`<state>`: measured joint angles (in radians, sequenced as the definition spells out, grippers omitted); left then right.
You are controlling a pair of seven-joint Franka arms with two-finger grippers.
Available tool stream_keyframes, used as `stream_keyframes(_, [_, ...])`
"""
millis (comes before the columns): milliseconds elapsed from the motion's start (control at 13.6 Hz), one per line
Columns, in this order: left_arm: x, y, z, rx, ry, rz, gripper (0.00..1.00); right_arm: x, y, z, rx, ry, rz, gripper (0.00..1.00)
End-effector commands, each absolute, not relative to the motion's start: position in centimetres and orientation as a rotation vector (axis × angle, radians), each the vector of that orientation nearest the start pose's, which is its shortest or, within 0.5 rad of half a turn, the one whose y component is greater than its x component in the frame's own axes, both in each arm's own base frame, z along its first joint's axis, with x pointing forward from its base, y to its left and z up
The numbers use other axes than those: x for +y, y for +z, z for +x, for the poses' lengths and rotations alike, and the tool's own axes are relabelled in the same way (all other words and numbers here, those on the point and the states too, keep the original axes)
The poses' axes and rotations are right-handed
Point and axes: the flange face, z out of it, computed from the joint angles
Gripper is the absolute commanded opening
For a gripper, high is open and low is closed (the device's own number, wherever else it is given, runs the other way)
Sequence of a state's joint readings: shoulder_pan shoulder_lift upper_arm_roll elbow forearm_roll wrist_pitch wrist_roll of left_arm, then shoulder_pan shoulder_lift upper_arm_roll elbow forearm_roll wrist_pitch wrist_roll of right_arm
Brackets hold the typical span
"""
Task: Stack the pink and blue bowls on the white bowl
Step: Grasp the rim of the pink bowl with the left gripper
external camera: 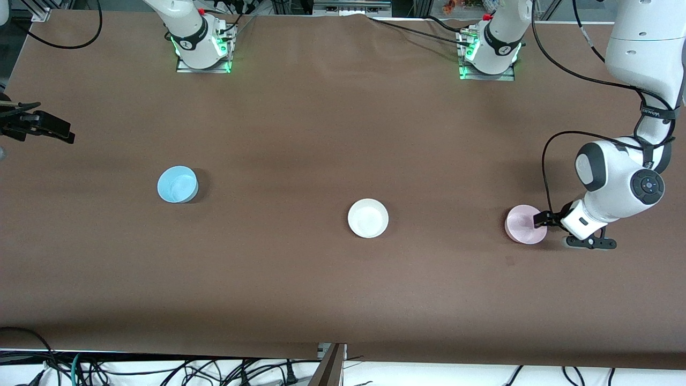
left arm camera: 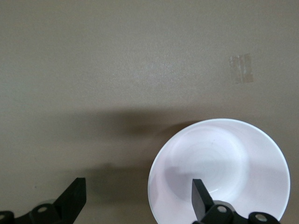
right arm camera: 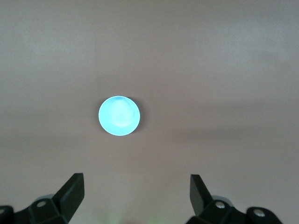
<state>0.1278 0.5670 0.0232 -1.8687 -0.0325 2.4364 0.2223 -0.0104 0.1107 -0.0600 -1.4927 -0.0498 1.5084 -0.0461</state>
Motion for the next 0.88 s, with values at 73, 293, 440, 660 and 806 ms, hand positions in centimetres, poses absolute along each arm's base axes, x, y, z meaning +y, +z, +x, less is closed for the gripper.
stream_keyframes(73, [9.45,21.87,62.15,0.107,-0.020,-3.153,0.89,-4.72,59.64,57.86,0.035,0.146,-3.178,1.00])
stream_keyframes(293, [9.52,21.63,61.93,0.102,-0.010,-3.156,0.72,-4.72,59.65,57.87,0.038,0.143,-3.178,1.00])
stream_keyframes(440, [9.53,21.69,61.98,0.103,-0.013,-3.155,0.57,-4.88,59.59,57.94,0.040,0.141,-3.177,1.00])
stream_keyframes(660, [9.46,21.87,62.15,0.105,-0.020,-3.155,0.30,-4.87,59.24,58.12,0.047,0.148,-3.175,1.00])
stream_keyframes(806, [9.37,21.93,62.22,0.105,-0.022,-3.155,0.14,-4.67,59.20,58.16,0.044,0.145,-3.172,1.00])
